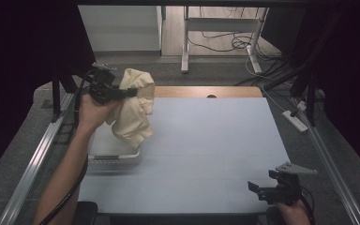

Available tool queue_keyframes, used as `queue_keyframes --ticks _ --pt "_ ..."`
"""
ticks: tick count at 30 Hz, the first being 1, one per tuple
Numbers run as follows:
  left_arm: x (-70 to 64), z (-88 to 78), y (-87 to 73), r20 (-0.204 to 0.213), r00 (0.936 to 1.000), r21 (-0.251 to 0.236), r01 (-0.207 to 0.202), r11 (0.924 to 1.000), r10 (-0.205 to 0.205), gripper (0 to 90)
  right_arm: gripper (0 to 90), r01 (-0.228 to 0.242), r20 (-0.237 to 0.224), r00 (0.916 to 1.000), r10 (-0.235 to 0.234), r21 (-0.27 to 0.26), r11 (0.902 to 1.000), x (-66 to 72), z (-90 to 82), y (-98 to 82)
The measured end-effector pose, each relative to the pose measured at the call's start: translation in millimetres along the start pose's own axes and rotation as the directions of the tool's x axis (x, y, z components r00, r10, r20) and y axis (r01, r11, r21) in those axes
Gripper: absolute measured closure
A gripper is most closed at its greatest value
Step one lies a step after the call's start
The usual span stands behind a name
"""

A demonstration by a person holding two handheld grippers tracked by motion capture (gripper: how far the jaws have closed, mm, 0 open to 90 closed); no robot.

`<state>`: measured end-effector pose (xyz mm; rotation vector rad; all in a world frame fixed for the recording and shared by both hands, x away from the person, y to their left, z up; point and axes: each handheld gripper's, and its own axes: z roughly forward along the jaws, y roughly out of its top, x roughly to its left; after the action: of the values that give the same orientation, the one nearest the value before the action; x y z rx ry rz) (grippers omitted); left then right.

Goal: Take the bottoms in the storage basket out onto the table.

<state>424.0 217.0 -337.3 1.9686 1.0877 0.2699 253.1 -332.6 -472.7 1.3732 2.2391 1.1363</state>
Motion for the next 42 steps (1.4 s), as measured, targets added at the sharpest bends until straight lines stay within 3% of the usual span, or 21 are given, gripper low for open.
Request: queue_keyframes --ticks 15,29,42 --pt "-25.4 24.5 16.2 0.055 0.9974 0.008 -0.048 0.9988 0.048 66.1 0.0 -0.001 -0.007 1.0000 0.001 -0.004 1.0000 -0.9 -0.4 -0.2" --pt "-44.6 47.3 25.1 0.101 0.9909 0.028 -0.091 0.9954 0.088 66.1 0.0 -0.005 -0.011 0.9999 0.005 -0.003 1.0000 -1.1 -0.5 -0.2" --pt "-60.8 71.0 26.0 0.128 0.9849 0.054 -0.124 0.9908 0.116 66.0 0.0 -0.005 -0.020 0.9998 0.005 -0.005 1.0000 -1.7 -0.7 -0.3"
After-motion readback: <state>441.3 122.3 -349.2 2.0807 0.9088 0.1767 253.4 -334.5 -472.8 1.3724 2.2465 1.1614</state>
